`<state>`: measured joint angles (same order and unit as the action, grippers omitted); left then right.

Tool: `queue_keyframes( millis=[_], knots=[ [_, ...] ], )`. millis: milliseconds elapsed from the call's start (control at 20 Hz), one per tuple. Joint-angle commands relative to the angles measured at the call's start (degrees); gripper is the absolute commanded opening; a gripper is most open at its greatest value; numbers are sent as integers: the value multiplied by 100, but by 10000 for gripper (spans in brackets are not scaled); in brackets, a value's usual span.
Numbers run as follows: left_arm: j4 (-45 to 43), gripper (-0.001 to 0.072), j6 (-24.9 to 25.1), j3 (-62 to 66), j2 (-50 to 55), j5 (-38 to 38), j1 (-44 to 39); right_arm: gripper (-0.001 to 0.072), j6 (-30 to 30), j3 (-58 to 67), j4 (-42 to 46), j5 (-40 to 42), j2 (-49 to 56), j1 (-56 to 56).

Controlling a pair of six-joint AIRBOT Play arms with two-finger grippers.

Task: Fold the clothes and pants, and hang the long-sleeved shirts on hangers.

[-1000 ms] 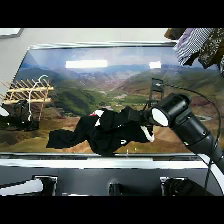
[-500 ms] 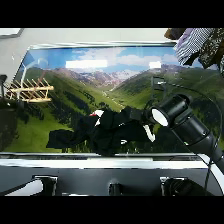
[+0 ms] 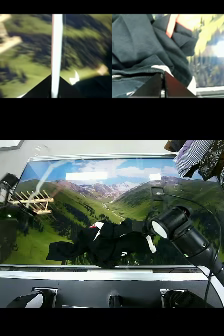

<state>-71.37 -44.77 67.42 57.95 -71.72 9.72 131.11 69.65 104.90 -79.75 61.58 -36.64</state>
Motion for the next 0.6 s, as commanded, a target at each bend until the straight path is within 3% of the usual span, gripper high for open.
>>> queue_keyframes(
  millis=[0,200,300,550],
  knots=[
    [560,36,538,-369,-496,-680,-485,40,-155,-2,302,-199,2,2],
    [1222,36,533,-570,-907,-1255,-566,40,-151,-2,380,-306,2,2],
    [1294,37,535,-605,-1064,-1740,-588,40,-98,-2,378,-317,2,2],
    [1294,36,538,-984,-1480,-2127,-881,40,184,-2,466,-409,2,2]
  ],
)
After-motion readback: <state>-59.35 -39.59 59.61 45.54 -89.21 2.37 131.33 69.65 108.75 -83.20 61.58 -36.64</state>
